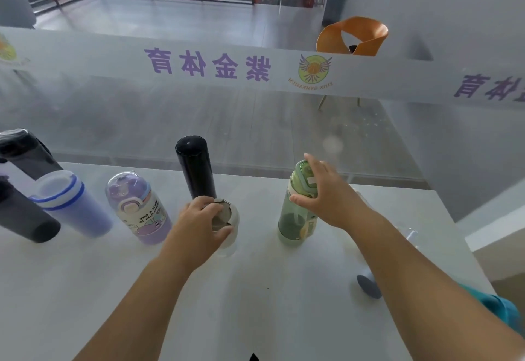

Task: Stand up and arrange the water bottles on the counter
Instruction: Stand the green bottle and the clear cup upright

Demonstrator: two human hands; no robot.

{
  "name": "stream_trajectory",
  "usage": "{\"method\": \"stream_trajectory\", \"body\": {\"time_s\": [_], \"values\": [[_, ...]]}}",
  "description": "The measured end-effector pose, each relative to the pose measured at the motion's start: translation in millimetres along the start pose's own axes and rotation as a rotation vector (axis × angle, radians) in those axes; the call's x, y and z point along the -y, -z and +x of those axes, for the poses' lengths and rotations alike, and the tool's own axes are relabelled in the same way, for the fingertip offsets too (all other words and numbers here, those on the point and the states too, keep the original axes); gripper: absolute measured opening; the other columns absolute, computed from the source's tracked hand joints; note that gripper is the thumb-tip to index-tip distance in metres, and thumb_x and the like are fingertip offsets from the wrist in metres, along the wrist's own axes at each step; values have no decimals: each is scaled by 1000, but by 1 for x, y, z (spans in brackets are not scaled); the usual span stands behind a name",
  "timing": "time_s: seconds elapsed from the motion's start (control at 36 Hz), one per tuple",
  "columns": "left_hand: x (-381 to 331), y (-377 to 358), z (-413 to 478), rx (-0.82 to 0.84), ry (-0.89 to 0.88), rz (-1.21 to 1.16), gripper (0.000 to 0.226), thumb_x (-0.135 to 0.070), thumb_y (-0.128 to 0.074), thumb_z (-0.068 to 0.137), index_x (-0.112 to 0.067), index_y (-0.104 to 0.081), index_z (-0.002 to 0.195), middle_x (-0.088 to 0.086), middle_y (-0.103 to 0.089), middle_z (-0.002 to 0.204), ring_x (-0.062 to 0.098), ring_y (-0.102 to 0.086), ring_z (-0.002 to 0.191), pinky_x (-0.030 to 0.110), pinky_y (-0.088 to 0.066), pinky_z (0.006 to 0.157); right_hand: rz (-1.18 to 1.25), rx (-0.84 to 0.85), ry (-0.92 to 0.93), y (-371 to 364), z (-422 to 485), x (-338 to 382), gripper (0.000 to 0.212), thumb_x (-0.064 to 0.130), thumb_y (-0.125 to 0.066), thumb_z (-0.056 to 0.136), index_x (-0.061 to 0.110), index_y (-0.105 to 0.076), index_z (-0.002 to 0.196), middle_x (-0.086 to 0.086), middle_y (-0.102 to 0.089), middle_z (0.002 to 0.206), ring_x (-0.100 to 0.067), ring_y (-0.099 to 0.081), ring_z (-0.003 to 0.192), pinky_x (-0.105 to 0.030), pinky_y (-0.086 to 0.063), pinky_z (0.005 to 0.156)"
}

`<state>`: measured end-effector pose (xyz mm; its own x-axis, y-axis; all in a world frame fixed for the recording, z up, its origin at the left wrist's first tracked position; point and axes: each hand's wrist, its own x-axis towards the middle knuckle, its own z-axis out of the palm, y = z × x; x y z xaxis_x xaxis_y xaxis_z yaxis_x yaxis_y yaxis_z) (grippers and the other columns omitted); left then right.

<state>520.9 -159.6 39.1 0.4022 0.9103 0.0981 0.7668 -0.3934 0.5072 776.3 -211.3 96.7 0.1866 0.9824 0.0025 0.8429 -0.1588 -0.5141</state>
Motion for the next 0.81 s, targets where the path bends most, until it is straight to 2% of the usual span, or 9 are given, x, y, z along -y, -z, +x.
{"method": "stream_trajectory", "body": {"time_s": [0.11, 0.22, 0.36, 0.44, 0.53, 0.64, 0.72, 0.81], "values": [[-5, 8, -3, -18, -39, -25, 33, -32, -76, 73, -15, -67, 100, -1, -59, 112, 28, -57, 101, 41, -53, 86, -29, 21, -28, 6, -5, 8, 89, 42, -67, 82, 24, -11, 150, -3, -31, 147, -23, -43, 126, -30, -41, 93], [-13, 13, -10, 5, -69, -59, 30, -31, -77, 72, -16, -67, 97, -1, -62, 107, 28, -63, 92, 44, -54, 81, -39, -52, -14, 21, -17, 16, 78, 37, -67, 83, 17, -27, 147, -3, -36, 146, -22, -41, 130, -30, -35, 101], [-30, 11, -22, 76, -119, -2, 33, -38, -70, 79, -20, -66, 106, -4, -64, 108, 23, -60, 99, 33, -49, 83, -29, -171, -66, 39, -54, 12, 53, 38, -64, 86, 21, -48, 133, 1, -49, 138, -19, -48, 123, -28, -36, 97], [-36, 2, -28, 178, -149, 29, 33, -46, -63, 82, -27, -62, 110, -13, -60, 103, 12, -60, 96, 27, -46, 79, -16, -191, -130, 41, -83, -1, 45, 36, -64, 86, 18, -55, 126, -1, -59, 127, -16, -55, 110, -23, -39, 89], [-44, -12, -34, 274, -178, 42, 34, -46, -61, 84, -27, -60, 112, -14, -60, 101, 9, -58, 91, 27, -48, 81, -19, -142, -212, 38, -113, -21, 41, 33, -65, 86, 15, -57, 122, -2, -63, 117, -15, -58, 98, -22, -43, 82], [-58, -33, -42, 392, -179, 61, 35, -48, -60, 83, -29, -59, 113, -13, -61, 103, 10, -60, 91, 31, -52, 82, -10, -72, -340, 31, -155, -57, 35, 38, -64, 85, 20, -58, 115, 8, -62, 104, -14, -61, 96, -22, -47, 84], [-74, -48, -45, 443, -178, 53, 35, -48, -61, 83, -29, -60, 112, -14, -60, 101, 10, -60, 90, 30, -52, 81, 7, -27, -444, 29, -183, -88, 37, 41, -65, 84, 21, -57, 114, 6, -62, 104, -13, -60, 93, -27, -52, 84], [-94, -67, -46, 483, -166, 35, 34, -47, -62, 83, -29, -61, 111, -15, -57, 98, 8, -58, 88, 25, -49, 80, 21, -34, -515, 30, -203, -119, 37, 39, -66, 83, 20, -57, 114, 5, -63, 105, -13, -59, 94, -31, -51, 84]]}}
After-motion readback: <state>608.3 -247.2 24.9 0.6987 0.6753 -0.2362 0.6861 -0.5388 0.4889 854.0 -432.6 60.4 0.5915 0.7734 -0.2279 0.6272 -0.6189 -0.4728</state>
